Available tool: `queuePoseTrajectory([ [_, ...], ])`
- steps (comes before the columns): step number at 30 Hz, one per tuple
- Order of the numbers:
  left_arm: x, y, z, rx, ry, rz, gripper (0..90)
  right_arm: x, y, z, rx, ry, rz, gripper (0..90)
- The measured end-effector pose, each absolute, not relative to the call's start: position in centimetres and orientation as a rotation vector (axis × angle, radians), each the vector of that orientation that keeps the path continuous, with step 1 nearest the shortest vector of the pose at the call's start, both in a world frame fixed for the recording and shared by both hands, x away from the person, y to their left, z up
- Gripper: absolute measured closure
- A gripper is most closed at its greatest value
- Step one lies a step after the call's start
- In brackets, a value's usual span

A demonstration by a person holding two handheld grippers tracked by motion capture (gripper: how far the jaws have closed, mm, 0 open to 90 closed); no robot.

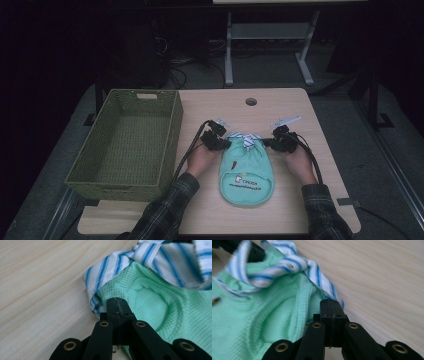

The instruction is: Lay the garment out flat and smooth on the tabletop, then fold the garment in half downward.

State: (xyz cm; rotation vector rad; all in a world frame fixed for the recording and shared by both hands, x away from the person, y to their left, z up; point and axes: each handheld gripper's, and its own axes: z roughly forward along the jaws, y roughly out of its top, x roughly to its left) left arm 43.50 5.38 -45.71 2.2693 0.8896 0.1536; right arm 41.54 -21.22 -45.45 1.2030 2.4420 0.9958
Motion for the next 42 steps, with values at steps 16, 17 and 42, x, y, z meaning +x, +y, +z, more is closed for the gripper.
queuePoseTrajectory([
  [16,44.5,6.5,-42.5,2.179,0.858,0.210,51.7,41.7,-21.9,-42.4,1.223,2.417,1.171,60.5],
  [17,44.8,6.5,-42.5,2.183,0.853,0.219,50.0,41.9,-21.9,-42.4,1.235,2.428,1.171,59.7],
  [42,47.5,5.3,-46.4,2.282,0.840,0.150,44.3,44.4,-21.2,-46.6,1.311,2.514,1.137,50.8],
])
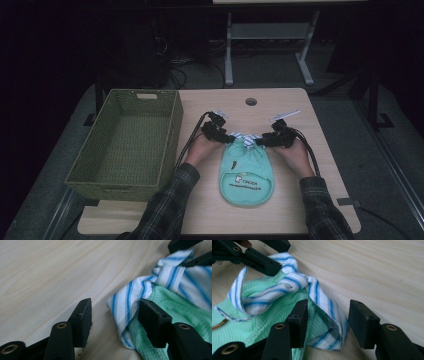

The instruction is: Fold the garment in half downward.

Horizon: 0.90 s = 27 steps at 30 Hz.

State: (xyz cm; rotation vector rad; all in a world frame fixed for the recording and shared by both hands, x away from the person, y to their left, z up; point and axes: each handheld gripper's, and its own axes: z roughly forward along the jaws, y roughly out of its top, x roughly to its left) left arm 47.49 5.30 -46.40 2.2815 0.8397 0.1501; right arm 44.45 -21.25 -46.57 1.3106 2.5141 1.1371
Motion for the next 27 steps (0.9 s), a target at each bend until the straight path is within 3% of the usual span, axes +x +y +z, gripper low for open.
queuePoseTrajectory([
  [4,47.4,5.2,-46.4,2.303,0.816,0.183,48.5,44.4,-21.1,-46.8,1.291,2.519,1.122,53.8],
  [9,47.1,5.0,-46.4,2.330,0.771,0.243,55.3,43.7,-20.9,-47.0,1.164,2.508,1.060,64.4],
  [18,46.6,5.0,-46.5,2.323,0.746,0.199,83.0,43.1,-21.0,-47.2,1.172,2.495,1.106,79.1],
  [27,46.1,5.2,-46.2,2.323,0.766,0.195,86.3,43.4,-21.1,-47.2,1.207,2.516,1.128,83.3],
])
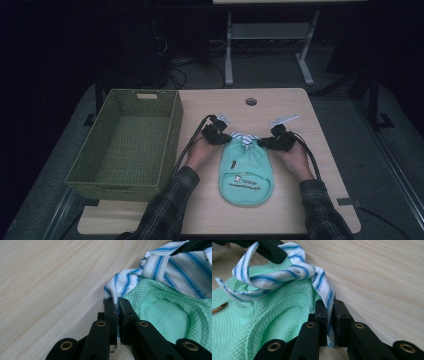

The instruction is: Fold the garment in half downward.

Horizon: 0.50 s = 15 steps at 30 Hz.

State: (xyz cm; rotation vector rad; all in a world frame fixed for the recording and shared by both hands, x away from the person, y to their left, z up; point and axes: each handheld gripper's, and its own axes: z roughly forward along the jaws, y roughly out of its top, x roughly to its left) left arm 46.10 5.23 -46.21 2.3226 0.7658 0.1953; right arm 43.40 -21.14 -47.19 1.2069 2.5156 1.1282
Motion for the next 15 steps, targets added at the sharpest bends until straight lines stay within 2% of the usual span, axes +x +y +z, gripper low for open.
queuePoseTrajectory([
  [15,44.7,5.6,-43.1,2.236,0.727,0.287,86.2,43.1,-21.9,-44.6,1.167,2.455,1.176,83.5],
])
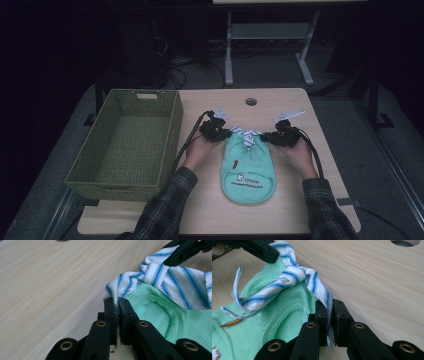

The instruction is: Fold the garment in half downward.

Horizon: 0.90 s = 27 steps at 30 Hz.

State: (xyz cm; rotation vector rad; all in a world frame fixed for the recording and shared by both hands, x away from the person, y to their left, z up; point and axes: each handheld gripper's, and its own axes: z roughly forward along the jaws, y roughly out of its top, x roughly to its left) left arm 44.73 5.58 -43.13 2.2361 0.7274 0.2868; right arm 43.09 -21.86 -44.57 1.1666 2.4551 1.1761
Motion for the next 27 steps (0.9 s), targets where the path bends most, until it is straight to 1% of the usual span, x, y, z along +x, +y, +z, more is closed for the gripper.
queuePoseTrajectory([
  [15,43.3,5.9,-40.0,2.168,0.661,0.417,86.0,42.0,-21.8,-41.5,1.071,2.365,1.225,83.4],
  [23,42.4,5.7,-40.7,2.207,0.638,0.424,85.8,41.6,-21.3,-42.4,1.060,2.399,1.170,83.3],
  [27,42.5,6.0,-40.0,2.163,0.644,0.440,85.8,41.5,-21.2,-42.0,1.045,2.367,1.181,83.3],
])
